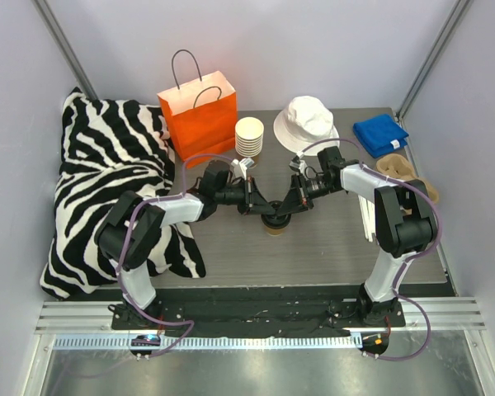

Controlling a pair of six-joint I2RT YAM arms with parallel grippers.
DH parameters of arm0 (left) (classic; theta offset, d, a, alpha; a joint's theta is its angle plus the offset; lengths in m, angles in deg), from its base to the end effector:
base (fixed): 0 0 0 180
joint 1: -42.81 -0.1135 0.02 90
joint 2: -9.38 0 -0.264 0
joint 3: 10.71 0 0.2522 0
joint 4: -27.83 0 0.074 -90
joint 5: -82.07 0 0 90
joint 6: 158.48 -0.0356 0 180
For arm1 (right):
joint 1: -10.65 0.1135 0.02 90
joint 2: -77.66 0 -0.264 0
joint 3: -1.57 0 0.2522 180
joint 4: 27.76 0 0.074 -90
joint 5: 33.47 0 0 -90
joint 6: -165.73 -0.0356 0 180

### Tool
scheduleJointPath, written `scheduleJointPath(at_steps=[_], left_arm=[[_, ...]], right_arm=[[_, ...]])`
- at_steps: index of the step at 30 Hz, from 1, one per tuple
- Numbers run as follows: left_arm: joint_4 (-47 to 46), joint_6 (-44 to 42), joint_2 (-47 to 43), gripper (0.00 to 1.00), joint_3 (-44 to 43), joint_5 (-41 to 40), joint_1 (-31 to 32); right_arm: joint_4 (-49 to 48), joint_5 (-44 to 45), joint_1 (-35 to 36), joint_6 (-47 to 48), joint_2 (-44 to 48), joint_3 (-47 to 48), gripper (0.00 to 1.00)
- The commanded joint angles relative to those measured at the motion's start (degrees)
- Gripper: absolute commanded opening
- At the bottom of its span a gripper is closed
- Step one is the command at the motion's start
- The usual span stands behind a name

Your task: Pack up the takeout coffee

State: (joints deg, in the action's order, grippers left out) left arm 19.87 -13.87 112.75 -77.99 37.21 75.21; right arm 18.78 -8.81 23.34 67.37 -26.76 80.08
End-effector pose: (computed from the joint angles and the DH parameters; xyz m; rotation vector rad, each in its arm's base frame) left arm 0.3008 -0.2208 0.1751 0.1201 2.3854 -1.6549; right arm 0.3240 0.1061 0.1743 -0.3508 2.5553 1.6906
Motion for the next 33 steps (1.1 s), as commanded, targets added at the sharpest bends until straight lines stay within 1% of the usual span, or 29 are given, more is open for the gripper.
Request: scheduleJointPath(at_steps=[1, 9, 13, 16, 26, 30, 33], left_arm=[[10.82, -5.92, 5.43, 0.00, 2.45, -8.50, -1.20], [11.78, -6.18, 4.65, 0.00, 2.19, -9.11, -1.20], [14.67, -7.67, 4.56, 0.00, 1.31, -10.77, -1.11], [15.12, -8.38, 4.73, 0.00, 1.48, -11.31, -1.20], [12.05, -7.68, 4.21, 0.00, 1.31, -7.53, -1.11], [5.91, -4.61, 2.45, 0.00, 1.05, -2.88, -1.11], [4.67, -3.55, 0.78, 0.00, -0.27, -1.38, -1.11]], right_arm=[[0.36, 21.92, -1.79, 4.14, -5.97, -4.19, 0.07], [-0.34, 26.93, -1.79, 3.97, -7.55, -5.25, 0.06], [-0.61, 28.51, -1.79, 3.62, -8.60, -5.25, 0.06], [-0.52, 28.60, -1.70, 3.70, -8.87, -5.25, 0.06], [0.36, 24.39, -1.70, 4.49, -5.71, -4.28, 0.07], [1.24, 20.79, -1.09, 4.49, -3.51, -3.58, 0.08], [2.20, 17.89, -0.12, 4.49, -1.14, -2.18, 0.10]])
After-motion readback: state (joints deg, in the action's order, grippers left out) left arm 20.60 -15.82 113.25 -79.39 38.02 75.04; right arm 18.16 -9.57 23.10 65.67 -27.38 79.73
